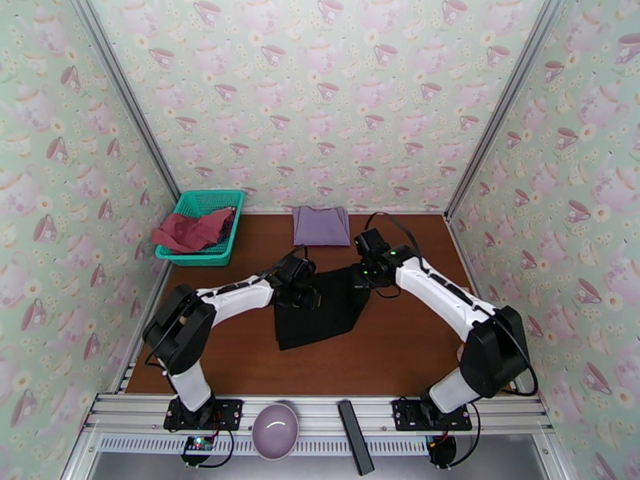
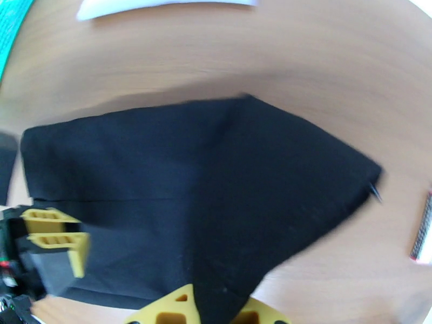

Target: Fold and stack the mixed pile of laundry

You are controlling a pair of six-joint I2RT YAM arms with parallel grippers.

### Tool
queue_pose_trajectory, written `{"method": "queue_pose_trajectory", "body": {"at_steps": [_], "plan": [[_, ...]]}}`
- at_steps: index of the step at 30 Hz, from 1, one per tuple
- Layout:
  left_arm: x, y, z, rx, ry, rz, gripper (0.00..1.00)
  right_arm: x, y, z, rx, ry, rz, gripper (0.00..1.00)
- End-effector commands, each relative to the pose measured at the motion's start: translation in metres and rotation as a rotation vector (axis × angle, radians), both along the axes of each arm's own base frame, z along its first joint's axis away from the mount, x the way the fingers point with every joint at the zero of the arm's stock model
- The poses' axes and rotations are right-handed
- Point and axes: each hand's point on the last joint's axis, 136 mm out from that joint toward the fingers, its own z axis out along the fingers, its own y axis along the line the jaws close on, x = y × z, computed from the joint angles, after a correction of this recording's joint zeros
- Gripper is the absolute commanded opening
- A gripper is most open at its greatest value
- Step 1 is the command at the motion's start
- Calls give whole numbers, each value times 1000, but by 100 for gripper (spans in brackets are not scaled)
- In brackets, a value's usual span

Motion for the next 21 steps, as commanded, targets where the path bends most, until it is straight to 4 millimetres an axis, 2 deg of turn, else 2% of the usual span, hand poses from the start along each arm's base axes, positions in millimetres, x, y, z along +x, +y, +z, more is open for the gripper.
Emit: {"method": "queue_pose_trajectory", "body": {"at_steps": [1,7,16,19,21], "plan": [[4,-9,-1,-34,2,-1,26,-1,27,9,22,3,52,0],[5,-5,-23,-1,25,8,26,-9,63,19,44,0,131,0],[13,2,-66,80,64,33,26,-38,97,39,152,4,288,0],[14,0,-72,81,73,27,26,-40,96,44,162,-10,287,0],[17,-2,-66,71,59,25,26,-38,84,47,120,-34,264,0]]}}
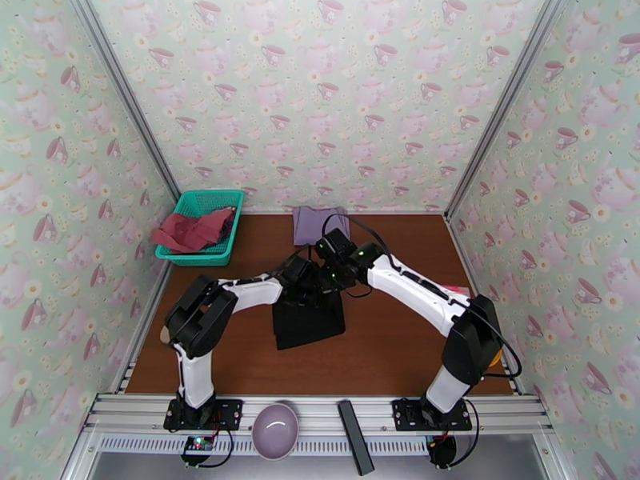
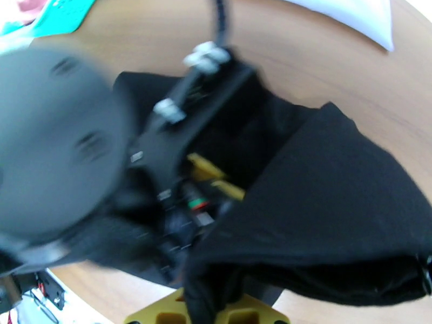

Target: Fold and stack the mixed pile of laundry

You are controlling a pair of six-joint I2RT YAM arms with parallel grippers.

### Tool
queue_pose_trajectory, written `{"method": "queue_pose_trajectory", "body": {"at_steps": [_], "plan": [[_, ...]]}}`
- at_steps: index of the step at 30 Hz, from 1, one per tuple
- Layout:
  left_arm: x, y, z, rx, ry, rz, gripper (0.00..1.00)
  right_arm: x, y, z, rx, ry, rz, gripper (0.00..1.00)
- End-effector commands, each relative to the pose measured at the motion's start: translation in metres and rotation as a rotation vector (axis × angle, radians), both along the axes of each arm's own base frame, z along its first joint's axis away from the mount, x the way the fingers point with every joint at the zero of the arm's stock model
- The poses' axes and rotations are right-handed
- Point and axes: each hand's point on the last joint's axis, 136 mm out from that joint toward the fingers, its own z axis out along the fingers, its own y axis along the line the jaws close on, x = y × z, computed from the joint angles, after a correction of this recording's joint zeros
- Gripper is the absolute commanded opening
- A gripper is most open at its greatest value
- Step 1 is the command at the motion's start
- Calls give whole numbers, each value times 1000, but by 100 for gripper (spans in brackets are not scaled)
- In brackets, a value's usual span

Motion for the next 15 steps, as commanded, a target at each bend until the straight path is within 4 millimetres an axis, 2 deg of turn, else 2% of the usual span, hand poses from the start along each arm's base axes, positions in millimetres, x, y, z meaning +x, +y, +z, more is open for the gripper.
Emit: {"method": "queue_pose_trajectory", "body": {"at_steps": [1,5,10,13,15], "plan": [[-7,14,-26,69,53,12,26,-4,-10,24,0,-63,2,0],[-7,16,16,47,-6,-8,31,-1,-35,29,-103,-103,-34,0],[-22,40,63,117,-41,-17,39,4,-40,33,-113,-126,-47,0],[-34,60,76,172,-30,-1,41,6,-37,32,-111,-126,-42,0],[-40,75,74,216,-19,28,40,7,-34,30,-111,-121,-37,0]]}}
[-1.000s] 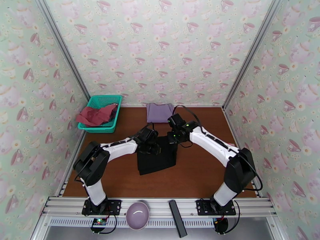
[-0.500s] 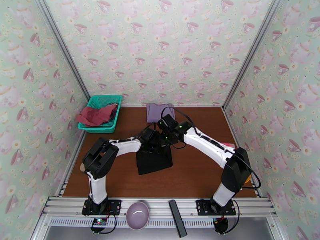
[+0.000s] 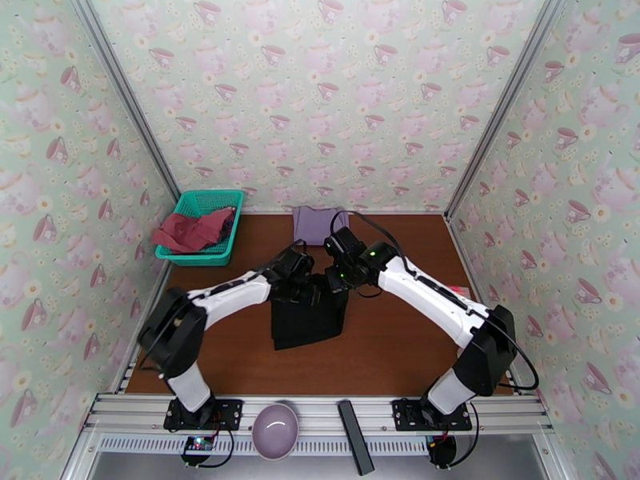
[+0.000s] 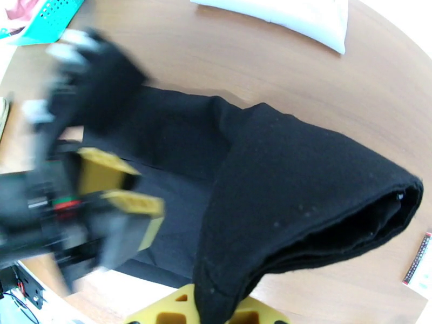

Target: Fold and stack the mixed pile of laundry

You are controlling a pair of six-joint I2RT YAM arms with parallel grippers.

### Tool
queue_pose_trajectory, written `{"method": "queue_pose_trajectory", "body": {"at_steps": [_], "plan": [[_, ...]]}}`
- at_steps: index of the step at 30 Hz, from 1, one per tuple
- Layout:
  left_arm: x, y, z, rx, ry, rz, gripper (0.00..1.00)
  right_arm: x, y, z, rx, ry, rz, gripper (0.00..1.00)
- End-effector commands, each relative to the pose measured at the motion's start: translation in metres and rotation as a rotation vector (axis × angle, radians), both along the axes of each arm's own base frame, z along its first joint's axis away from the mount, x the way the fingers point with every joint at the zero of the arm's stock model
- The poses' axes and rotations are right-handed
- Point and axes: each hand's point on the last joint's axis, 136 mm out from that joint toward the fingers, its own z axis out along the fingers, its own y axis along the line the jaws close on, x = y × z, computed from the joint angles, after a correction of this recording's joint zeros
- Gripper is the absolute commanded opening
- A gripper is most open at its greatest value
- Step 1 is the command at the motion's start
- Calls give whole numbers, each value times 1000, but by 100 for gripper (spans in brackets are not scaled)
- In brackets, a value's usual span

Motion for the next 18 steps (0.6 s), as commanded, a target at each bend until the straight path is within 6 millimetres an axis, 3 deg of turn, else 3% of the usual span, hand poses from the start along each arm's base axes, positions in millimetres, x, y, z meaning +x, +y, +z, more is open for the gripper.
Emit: {"method": "queue_pose_trajectory", "body": {"at_steps": [1,8,12,18], "plan": [[-16,40,-11,143,51,51,40,7,2,11,-2,-31,9,0],[-21,84,-81,111,170,213,28,6,13,15,24,-13,33,0],[-19,89,-106,85,210,242,24,2,33,13,58,14,67,0],[-27,82,-124,49,249,224,24,-15,88,-6,118,81,147,0]]}}
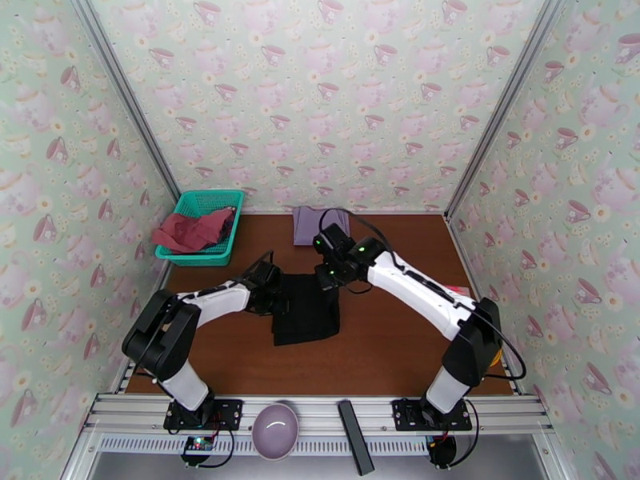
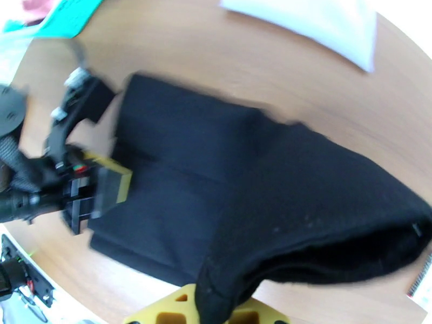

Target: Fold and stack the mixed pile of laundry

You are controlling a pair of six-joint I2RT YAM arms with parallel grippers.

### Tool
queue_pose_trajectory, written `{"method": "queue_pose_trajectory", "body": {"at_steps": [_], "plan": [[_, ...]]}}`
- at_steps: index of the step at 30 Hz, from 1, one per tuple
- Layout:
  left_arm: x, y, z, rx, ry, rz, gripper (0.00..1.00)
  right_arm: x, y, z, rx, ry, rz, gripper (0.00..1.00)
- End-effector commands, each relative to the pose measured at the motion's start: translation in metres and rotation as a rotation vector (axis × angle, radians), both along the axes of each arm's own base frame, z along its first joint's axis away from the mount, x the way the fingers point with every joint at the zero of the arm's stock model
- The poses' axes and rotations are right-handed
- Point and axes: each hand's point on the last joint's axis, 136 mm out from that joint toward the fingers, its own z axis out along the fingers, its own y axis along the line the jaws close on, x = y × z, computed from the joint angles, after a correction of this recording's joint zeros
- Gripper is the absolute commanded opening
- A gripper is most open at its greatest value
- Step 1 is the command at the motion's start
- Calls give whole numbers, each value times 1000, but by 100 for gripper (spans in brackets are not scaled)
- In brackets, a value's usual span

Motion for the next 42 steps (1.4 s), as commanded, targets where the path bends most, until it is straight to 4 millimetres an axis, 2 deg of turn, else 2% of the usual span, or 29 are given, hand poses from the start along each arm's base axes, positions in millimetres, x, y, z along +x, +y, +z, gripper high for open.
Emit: {"method": "queue_pose_trajectory", "body": {"at_steps": [1,4,6,10,11,14,16,20,22,25,29,32,35,38,42], "plan": [[-27,7,-39,14,114,4,24,-11,43,-5,78,44,56,0],[-31,7,-39,4,113,4,24,-21,68,-18,90,79,85,0],[-33,8,-39,3,113,2,24,-23,77,-27,87,95,88,0],[-35,10,-34,2,103,-2,24,-21,83,-43,80,114,58,0],[-34,10,-31,4,97,-6,24,-20,83,-46,76,115,54,3],[-28,13,-17,34,66,-20,26,-18,83,-50,69,110,47,27],[-22,18,-2,73,37,-28,27,-15,84,-48,75,98,43,40],[-7,37,35,176,-24,-33,32,-11,87,-37,95,66,47,53],[6,48,60,224,-65,-29,34,-10,87,-30,105,51,54,54],[13,67,87,289,-95,-13,35,-11,82,-20,114,30,57,53],[12,90,113,351,-121,24,38,-14,65,-13,119,4,39,47],[7,102,125,360,-130,52,40,-12,48,-18,123,5,19,42],[1,90,127,282,-131,45,41,-6,34,-33,120,26,-3,37],[-4,62,117,147,-109,5,41,13,20,-52,138,56,-42,35],[-3,30,90,28,-86,-15,41,52,-12,-79,85,68,-121,50]]}}
